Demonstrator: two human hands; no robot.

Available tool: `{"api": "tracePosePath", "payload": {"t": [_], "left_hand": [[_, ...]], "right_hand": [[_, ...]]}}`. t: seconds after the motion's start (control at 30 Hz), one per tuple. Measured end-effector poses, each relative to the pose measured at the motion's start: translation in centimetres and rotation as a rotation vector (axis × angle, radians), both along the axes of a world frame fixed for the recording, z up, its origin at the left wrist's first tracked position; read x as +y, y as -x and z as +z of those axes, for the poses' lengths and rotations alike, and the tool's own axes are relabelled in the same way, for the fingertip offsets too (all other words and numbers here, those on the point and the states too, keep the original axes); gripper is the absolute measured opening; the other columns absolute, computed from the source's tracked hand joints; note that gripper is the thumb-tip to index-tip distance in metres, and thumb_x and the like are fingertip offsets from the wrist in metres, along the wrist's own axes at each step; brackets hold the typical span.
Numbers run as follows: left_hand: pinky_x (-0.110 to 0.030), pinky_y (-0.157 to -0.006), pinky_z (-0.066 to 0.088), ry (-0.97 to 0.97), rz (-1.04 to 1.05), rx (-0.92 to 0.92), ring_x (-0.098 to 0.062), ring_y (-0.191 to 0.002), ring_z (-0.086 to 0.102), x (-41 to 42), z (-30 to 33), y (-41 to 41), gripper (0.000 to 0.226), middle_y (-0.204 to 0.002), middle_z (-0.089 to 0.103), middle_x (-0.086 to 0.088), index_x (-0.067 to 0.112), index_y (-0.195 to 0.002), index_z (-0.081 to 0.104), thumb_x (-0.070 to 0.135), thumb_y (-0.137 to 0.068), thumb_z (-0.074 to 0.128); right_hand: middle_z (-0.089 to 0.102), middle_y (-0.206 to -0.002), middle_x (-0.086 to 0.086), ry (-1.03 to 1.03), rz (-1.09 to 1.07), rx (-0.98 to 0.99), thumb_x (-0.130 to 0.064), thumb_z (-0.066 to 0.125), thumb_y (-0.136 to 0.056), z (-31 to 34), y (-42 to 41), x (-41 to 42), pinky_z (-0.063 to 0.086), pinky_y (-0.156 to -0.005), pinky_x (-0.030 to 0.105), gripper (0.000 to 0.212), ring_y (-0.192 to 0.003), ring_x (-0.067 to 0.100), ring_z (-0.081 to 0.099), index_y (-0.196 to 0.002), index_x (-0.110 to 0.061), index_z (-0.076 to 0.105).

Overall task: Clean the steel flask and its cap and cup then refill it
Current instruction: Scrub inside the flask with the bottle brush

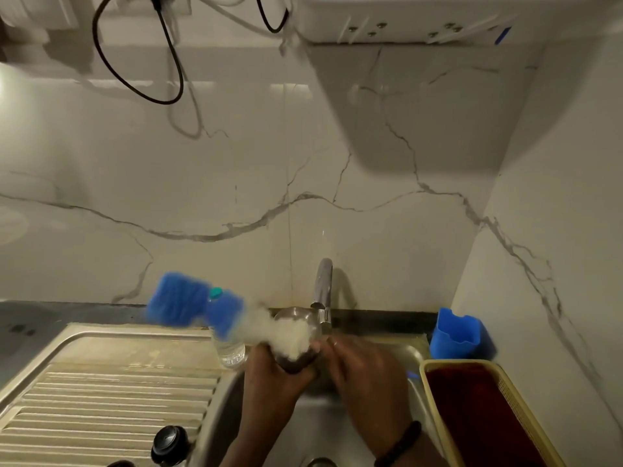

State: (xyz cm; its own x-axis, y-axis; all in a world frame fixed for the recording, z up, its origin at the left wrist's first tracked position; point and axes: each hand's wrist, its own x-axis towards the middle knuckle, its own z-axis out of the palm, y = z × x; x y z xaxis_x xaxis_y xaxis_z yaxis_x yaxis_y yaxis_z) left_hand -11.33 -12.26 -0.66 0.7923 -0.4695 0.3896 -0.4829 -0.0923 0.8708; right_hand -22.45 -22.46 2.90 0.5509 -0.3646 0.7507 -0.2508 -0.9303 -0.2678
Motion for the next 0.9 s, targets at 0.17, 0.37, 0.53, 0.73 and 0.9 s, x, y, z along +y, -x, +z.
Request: {"api": "tracePosePath", "payload": {"t": [0.17,0.37,0.53,0.73,0.9], "left_hand": [[-0.007,-0.074,0.046,0.007,0.011,-0.068,-0.001,-0.093,0.065,0.8,-0.1,0.4,0.075,-0.096,0.068,0.010,0.033,-0.112,0.055,0.006,-0.053,0.094],[-0.007,-0.073,0.045,0.007,-0.001,-0.072,0.008,-0.089,0.064,1.2,0.3,0.5,0.067,-0.092,0.070,0.011,0.032,-0.105,0.059,0.005,-0.054,0.093],[-0.006,-0.089,0.044,0.056,-0.095,-0.132,0.001,-0.112,0.058,1.4,1.7,1.0,0.091,-0.119,0.060,0.023,0.037,-0.126,0.047,0.008,-0.054,0.094],[-0.008,-0.084,0.046,0.097,-0.097,-0.136,-0.006,-0.106,0.063,0.3,2.8,0.6,0.082,-0.114,0.060,0.021,0.026,-0.125,0.050,0.011,-0.057,0.093],[-0.017,-0.079,0.052,-0.001,-0.045,-0.066,-0.013,-0.097,0.069,0.5,1.1,-0.1,0.069,-0.102,0.070,0.005,0.023,-0.114,0.059,0.021,-0.054,0.094]], "right_hand": [[0.062,-0.066,-0.017,-0.195,-0.128,0.049,-0.060,0.021,-0.101,-0.7,0.1,-0.8,0.049,-0.054,0.019,0.056,-0.057,-0.001,0.055,-0.088,-0.035,0.069],[0.047,-0.055,-0.017,-0.059,-0.106,0.068,-0.057,0.024,-0.101,-0.8,0.2,-1.2,0.038,-0.044,0.014,0.054,-0.044,-0.002,0.043,-0.080,-0.032,0.066],[0.063,-0.073,-0.011,-0.336,-0.102,0.243,-0.069,0.006,-0.083,-0.9,0.8,-2.0,0.049,-0.069,0.020,0.067,-0.069,0.002,0.059,-0.088,-0.036,0.064],[0.049,-0.053,-0.011,-0.359,-0.115,-0.095,-0.058,0.035,-0.097,1.1,1.4,-2.1,0.042,-0.045,0.018,0.042,-0.049,0.006,0.052,-0.071,-0.032,0.056],[0.067,-0.070,-0.009,0.021,-0.006,-0.080,-0.046,0.041,-0.099,0.6,1.3,-1.4,0.056,-0.052,0.024,0.038,-0.058,0.004,0.060,-0.087,-0.024,0.070]]}}
